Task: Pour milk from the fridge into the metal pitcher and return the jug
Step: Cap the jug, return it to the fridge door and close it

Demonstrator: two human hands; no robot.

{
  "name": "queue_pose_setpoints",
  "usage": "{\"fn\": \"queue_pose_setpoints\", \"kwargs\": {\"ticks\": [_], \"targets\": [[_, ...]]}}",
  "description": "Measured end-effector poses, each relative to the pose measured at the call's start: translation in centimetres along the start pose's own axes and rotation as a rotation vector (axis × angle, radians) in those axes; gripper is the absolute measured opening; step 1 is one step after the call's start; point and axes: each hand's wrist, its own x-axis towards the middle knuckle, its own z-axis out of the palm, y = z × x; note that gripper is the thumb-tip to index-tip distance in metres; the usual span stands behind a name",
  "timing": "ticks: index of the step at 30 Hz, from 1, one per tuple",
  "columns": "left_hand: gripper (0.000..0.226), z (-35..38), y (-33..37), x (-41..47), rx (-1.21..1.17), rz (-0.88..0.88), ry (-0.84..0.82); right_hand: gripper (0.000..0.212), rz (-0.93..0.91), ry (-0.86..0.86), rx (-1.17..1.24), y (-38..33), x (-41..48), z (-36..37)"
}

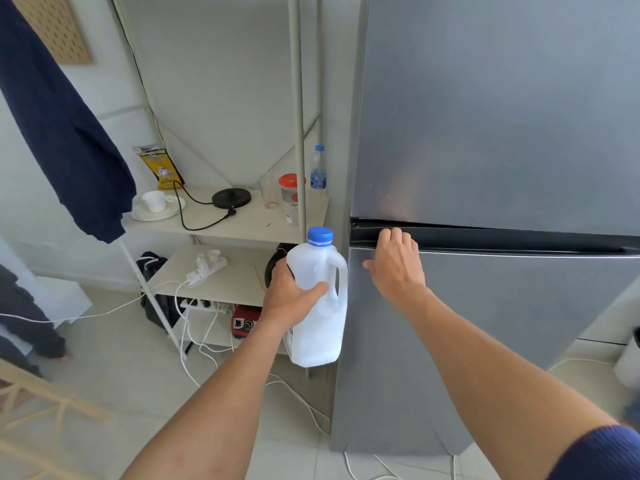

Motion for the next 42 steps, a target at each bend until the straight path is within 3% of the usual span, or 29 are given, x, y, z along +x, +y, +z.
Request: {"fn": "queue_pose_setpoints", "kwargs": {"ticks": [10, 18, 21, 25, 28, 32, 36, 42], "targets": [[0.070, -0.3, -1.4, -6.0, 0.048, 0.030, -0.020, 0.041, -0.102, 0.019, 0.355, 4.5, -13.0, -4.3], [0.075, 1.5, 0.2, -12.7, 0.073, 0.090, -0.131, 0.048, 0.225, 0.131, 0.667, 6.7, -22.2, -9.6], [0.083, 2.8, 1.3, -14.9, 0.086, 0.143, -0.181, 0.051, 0.349, 0.068, 0.639, 8.1, -24.7, -12.1], [0.074, 4.9, 3.3, -17.4, 0.097, 0.205, -0.251, 0.048, 0.507, -0.056, 0.647, 10.8, -27.8, -15.9], [0.075, 6.8, 4.0, -19.4, 0.085, 0.235, -0.296, 0.050, 0.608, -0.150, 0.546, 12.5, -29.7, -18.8], [0.069, 8.7, 4.9, -22.1, 0.077, 0.260, -0.359, 0.045, 0.717, -0.200, 0.232, 13.3, -31.9, -19.6], [0.069, 10.8, 5.1, -23.6, 0.082, 0.283, -0.411, 0.050, 0.624, -0.081, -0.194, 15.6, -35.7, -19.1], [0.078, 13.4, 5.8, -27.5, 0.097, 0.359, -0.475, 0.058, 0.572, -0.075, -0.330, 19.6, -38.1, -19.7]]}}
